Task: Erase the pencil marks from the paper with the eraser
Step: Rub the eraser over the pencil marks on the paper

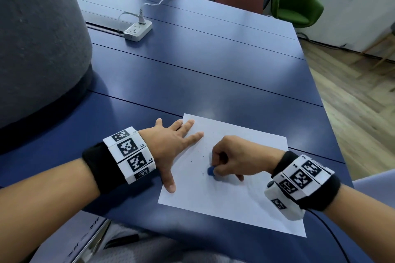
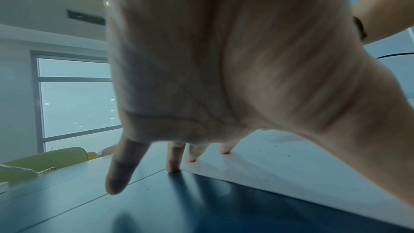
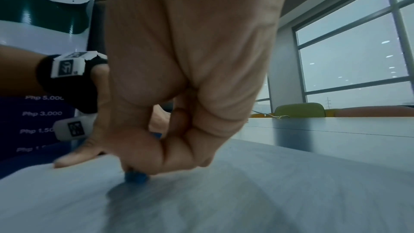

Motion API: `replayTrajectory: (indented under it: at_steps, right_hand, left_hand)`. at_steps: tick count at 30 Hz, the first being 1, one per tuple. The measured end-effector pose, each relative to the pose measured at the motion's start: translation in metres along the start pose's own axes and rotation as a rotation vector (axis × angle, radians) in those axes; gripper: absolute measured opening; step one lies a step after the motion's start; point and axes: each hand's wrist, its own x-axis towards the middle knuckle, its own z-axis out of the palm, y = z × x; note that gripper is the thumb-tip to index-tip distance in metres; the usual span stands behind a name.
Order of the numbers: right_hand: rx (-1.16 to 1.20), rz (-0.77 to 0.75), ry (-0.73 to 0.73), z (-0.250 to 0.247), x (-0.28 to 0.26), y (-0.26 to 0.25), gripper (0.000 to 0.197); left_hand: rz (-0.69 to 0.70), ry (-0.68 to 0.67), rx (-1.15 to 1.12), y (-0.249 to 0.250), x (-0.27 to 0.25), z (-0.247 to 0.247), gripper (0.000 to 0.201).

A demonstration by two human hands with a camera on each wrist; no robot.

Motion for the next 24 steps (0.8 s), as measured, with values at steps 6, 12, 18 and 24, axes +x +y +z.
replayTrajectory:
  at_steps: [6,12,18,24]
  right_hand:
    - [-0.051,0.01,-0.139,-0.003,-0.001,-0.004,0.013]
    - [-0.052,0.019,-0.192,0.001,-0.005,-0.005,0.011]
    - [-0.056,0.044,-0.038,-0.007,0.0,0.003,0.015]
    - [-0.072,0.041,-0.002,-0.013,0.006,0.002,0.019]
  left_hand:
    - [-0.003,0.002,0.007,0.0,-0.001,-0.001,0.15]
    - [0.0,0.007,0.0,0.0,0.001,0.001,0.151]
    - [-0.002,0.005,0.01,0.0,0.002,0.002,0.151]
    - [0.002,0.003,0.012,0.0,0.002,0.001,0.151]
